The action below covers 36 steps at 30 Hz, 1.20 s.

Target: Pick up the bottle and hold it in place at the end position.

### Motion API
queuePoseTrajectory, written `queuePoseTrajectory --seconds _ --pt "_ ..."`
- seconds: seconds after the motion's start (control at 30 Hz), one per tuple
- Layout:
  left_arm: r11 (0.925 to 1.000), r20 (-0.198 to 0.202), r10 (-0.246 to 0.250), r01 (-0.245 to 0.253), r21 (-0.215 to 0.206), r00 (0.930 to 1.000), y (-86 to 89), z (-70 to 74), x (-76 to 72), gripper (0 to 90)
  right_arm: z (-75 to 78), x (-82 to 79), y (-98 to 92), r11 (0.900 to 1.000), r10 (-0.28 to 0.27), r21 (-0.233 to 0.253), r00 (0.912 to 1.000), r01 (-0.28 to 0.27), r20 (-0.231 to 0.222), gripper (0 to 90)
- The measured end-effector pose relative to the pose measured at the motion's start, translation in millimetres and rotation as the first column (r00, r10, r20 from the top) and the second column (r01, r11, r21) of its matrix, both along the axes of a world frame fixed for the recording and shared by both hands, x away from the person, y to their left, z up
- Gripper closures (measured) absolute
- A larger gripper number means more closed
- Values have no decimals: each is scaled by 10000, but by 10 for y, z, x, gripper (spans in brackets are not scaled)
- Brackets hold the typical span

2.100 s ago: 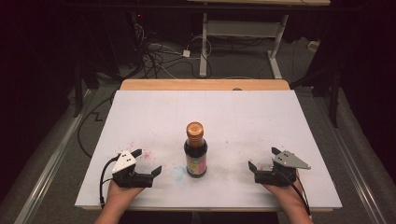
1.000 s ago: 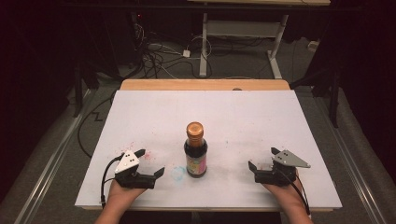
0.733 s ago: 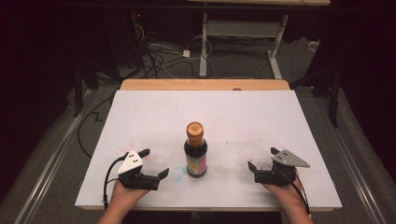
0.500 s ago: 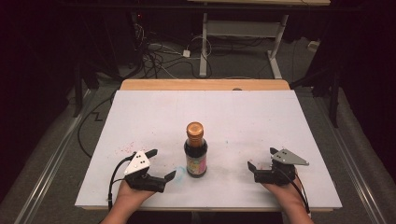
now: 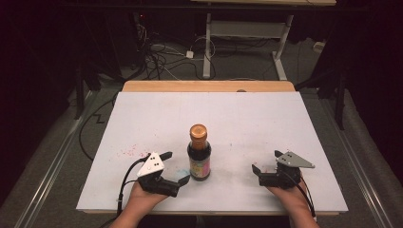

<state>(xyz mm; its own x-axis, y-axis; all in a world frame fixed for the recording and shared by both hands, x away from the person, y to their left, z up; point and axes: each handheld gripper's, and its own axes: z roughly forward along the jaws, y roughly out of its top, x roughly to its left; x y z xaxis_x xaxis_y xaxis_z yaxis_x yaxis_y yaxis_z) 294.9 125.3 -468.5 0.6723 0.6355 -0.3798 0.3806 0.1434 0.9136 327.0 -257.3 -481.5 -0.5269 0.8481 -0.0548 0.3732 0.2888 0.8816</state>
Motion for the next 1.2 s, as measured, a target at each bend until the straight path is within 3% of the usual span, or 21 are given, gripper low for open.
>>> queuePoseTrajectory --seconds 0.17,0.2,0.23,0.4,0.6,0.63,0.73,0.87,0.93,0.97,1.0,1.03,1.07,1.1,1.17,1.2 --pt "9998 -76 -139 138 -159 9999 -67 27 21 0 -1 2 5 10000 0 -19 10000 0 -44 6" --pt "9983 -162 -32 22 -574 9999 -153 44 13 0 -1 4 1 10000 6 0 10000 -6 -35 6" --pt "9983 -162 -32 22 -574 9999 -153 44 13 0 -1 4 0 10000 -18 21 10000 18 -47 5" --pt "9905 -323 129 -172 -1361 9994 -337 94 27 0 -2 -1 2 10000 -38 2 10000 38 -4 6" --pt "9875 -418 79 -144 -1572 9991 -475 130 64 0 0 -2 -1 10000 -69 32 10000 69 -30 5" --pt "8469 708 -2791 2107 4883 9577 -65 179 236 0 0 -1 -1 10000 -72 26 10000 72 -31 5" --pt "8507 586 -2800 2194 4776 9582 -84 191 253 5 1 0 -4 9999 -95 61 9999 95 -56 6" --pt "8675 435 -2760 2294 4414 9602 -120 212 279 55 1 2 -6 9999 -88 63 9999 88 -50 6" --pt "8676 480 -2767 2281 4419 9597 -130 223 283 69 1 2 -6 9999 -93 72 9999 94 -53 5" --pt "8695 538 -2782 2277 4383 9590 -137 234 286 120 1 2 -8 9999 -103 87 9999 104 -59 6" --pt "8593 732 -2950 2310 4562 9527 -118 269 305 147 1 1 -8 9999 -103 95 9999 103 -55 6" --pt "8593 732 -2950 2310 4562 9527 -118 269 305 156 1 1 -9 9999 -109 108 9999 110 -39 6" --pt "8469 786 -3068 2344 4773 9485 -104 290 322 182 1 1 -8 9999 -111 107 9999 112 -36 6" --pt "8780 732 -2838 2284 4207 9561 -136 297 295 214 1 1 -8 9999 -113 105 9999 113 -35 6" --pt "8814 770 -2805 2250 4154 9567 -140 304 285 255 1 1 -8 9999 -113 101 9999 113 -38 6" --pt "8754 845 -2718 2098 4354 9586 -146 315 287 269 2 2 -9 9999 -117 100 9999 118 -55 6"
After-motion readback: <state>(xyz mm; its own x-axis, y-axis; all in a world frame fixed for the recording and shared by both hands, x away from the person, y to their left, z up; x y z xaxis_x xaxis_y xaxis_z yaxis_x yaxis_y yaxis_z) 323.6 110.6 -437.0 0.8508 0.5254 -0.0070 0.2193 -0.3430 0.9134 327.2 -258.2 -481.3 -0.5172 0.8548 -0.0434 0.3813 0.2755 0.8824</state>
